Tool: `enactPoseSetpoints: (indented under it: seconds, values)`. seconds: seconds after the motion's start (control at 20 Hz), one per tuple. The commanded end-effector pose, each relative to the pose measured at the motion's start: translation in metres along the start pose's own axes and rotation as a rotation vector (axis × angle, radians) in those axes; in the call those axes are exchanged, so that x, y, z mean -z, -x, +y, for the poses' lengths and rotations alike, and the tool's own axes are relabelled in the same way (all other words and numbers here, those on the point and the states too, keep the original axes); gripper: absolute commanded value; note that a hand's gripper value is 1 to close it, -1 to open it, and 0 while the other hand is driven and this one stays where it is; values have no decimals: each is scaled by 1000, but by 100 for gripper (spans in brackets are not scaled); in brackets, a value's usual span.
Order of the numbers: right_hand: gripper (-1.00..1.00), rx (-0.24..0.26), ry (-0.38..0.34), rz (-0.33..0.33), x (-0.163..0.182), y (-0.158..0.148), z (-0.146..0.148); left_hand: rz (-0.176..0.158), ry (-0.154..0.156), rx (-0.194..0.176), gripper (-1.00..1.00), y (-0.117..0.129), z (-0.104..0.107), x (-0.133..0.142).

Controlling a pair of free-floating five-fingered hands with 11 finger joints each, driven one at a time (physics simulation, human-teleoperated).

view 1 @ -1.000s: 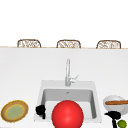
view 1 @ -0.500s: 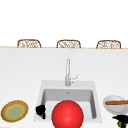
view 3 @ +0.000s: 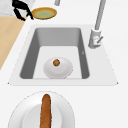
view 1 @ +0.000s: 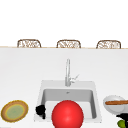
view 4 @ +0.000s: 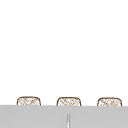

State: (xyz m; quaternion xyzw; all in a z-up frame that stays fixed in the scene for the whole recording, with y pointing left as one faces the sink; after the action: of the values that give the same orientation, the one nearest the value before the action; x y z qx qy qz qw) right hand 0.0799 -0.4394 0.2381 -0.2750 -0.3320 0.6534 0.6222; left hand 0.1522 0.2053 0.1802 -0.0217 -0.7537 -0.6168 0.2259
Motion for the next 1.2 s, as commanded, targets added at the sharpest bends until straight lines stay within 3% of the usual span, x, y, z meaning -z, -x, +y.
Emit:
enactPoseSetpoints:
  seconds: [0.0, 0.25, 0.55, 1.15]
  values:
    - [-100, -35, -25, 32, 25, 2, 1, 0, 0, 0, 0, 0, 0, 0]
    - [-100, -36, -43, 57, 46, 16, 14, 0, 0, 0, 0, 0, 0, 0]
    - [-100, -37, -14, 52, 69, 30, 20, 0, 0, 0, 0, 0, 0, 0]
    - [-100, -41, -26, 87, 116, 45, 22, 0, 0, 0, 0, 0, 0, 0]
